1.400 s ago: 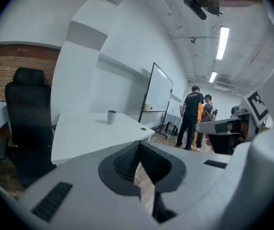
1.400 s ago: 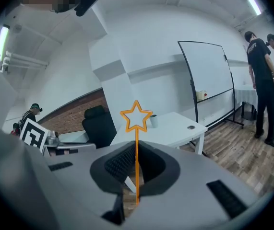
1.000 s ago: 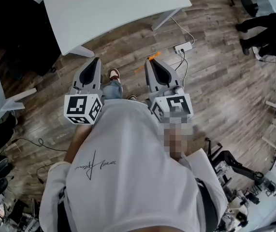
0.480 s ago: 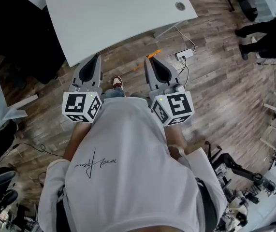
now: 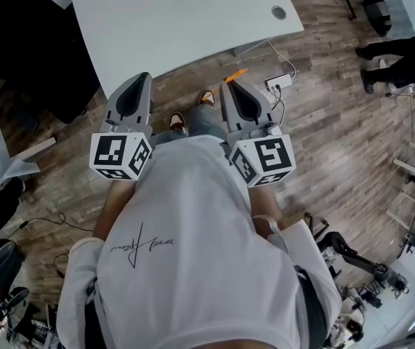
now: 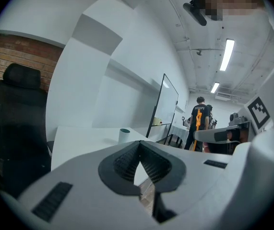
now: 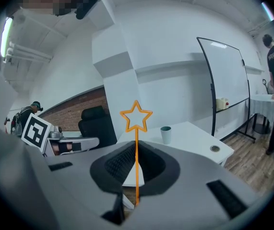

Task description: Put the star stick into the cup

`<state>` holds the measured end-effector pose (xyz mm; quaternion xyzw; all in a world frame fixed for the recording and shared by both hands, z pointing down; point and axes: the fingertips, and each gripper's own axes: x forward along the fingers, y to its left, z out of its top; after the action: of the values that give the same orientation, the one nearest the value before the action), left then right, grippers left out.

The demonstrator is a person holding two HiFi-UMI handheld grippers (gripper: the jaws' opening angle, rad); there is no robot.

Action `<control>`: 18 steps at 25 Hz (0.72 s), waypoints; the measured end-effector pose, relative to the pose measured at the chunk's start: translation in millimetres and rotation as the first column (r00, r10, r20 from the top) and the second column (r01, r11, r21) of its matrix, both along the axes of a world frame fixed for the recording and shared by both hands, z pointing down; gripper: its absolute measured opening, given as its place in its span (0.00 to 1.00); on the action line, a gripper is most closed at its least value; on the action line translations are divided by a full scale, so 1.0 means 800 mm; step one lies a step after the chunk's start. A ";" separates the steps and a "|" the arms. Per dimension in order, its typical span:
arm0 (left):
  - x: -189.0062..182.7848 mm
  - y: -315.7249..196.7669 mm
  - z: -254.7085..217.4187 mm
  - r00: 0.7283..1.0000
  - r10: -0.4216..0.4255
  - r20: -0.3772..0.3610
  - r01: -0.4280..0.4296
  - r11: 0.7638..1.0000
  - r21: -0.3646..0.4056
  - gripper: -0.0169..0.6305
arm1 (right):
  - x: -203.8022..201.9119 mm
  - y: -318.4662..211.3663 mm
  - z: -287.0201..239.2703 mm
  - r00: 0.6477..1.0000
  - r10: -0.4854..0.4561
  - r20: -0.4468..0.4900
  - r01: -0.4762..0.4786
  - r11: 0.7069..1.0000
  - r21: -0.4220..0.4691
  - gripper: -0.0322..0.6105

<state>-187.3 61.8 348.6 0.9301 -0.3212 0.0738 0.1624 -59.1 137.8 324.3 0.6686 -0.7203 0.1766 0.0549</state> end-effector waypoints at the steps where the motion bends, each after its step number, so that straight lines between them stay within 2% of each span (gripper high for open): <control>1: 0.001 -0.002 0.000 1.000 -0.004 0.000 0.004 1.000 -0.002 0.04 | 0.003 -0.002 0.000 1.000 -0.001 0.001 0.001 1.000 0.000 0.07; 9: 0.014 -0.029 0.003 0.999 -0.041 0.004 0.041 0.999 -0.014 0.04 | 0.037 -0.039 0.000 1.000 -0.006 0.015 0.006 1.000 0.011 0.07; 18: 0.050 -0.085 0.008 0.996 -0.089 0.013 0.089 0.996 -0.029 0.04 | 0.079 -0.105 0.006 0.998 -0.054 0.028 0.054 0.998 -0.007 0.07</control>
<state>-147.2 -6.3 355.2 0.9119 -0.3621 0.0768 0.1774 3.7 53.8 328.8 0.6460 -0.7382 0.1870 0.0521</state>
